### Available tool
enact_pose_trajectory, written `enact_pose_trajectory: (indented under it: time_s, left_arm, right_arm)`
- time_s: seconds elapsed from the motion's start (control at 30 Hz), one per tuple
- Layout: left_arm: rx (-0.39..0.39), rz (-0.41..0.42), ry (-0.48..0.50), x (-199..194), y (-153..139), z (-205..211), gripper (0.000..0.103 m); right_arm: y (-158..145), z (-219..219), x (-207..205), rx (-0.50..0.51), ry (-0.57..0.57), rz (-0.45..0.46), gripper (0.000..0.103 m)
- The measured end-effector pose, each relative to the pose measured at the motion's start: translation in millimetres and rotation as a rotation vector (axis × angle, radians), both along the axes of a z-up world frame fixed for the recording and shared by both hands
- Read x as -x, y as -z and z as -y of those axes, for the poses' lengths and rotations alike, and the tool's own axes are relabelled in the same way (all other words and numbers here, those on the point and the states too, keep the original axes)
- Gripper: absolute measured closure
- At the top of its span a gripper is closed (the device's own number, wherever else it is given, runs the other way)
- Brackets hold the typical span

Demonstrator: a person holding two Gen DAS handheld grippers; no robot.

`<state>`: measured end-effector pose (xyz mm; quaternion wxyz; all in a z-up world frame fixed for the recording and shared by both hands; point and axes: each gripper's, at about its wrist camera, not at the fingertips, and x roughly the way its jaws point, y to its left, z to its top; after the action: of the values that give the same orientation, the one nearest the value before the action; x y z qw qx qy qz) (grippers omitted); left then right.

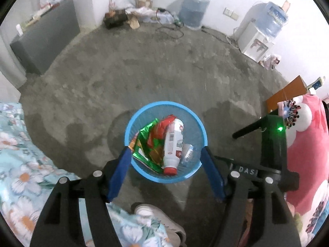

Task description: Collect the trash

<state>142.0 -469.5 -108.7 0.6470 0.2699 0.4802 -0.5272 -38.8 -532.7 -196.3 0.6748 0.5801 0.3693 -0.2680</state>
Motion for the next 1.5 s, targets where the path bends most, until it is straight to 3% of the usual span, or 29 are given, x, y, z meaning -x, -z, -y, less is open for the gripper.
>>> enact_pose_trajectory:
  time_s: [0.2, 0.33, 0.53, 0.63, 0.87, 0.93, 1.0, 1.1, 1.2, 1.33, 1.5]
  left_arm:
    - [0.104, 0.039, -0.026, -4, -43, -51, 0.028]
    - [0.19, 0.075, -0.102, -14, -76, -101, 0.025]
    - [0.316, 0.134, -0.313, -25, -128, -194, 0.006]
    - [0.375, 0.173, -0.425, -24, -148, -246, 0.006]
    - [0.352, 0.374, -0.684, -5, -167, -350, 0.006]
    - [0.306, 0.475, -0.784, 4, -166, -379, 0.006]
    - [0.271, 0.519, -0.891, 10, -161, -403, 0.006]
    - [0.241, 0.504, -1.012, 18, -150, -435, 0.006]
    - [0.171, 0.467, -1.11, 26, -125, -460, 0.006]
    - [0.1, 0.388, -1.129, 39, -95, -472, 0.006]
    - [0.042, 0.319, -1.136, 43, -74, -481, 0.006]
  right_arm:
    - [-55, -26, -14, 0.191, -0.093, 0.02, 0.026]
    - [-101, -50, -23, 0.356, -0.159, 0.041, 0.022]
    - [-174, -111, -38, 0.633, -0.298, 0.119, 0.009]
    - [-203, -146, -41, 0.75, -0.374, 0.193, 0.008]
    - [-252, -226, -40, 0.982, -0.528, 0.356, 0.008]
    - [-258, -248, -42, 1.034, -0.562, 0.364, 0.008]
    - [-257, -268, -45, 1.078, -0.607, 0.336, 0.008]
    - [-238, -306, -51, 1.15, -0.712, 0.256, 0.008]
    - [-215, -322, -57, 1.109, -0.796, 0.198, 0.008]
    - [-193, -328, -58, 1.008, -0.839, 0.133, 0.008]
    - [-188, -337, -54, 1.009, -0.825, 0.031, 0.008]
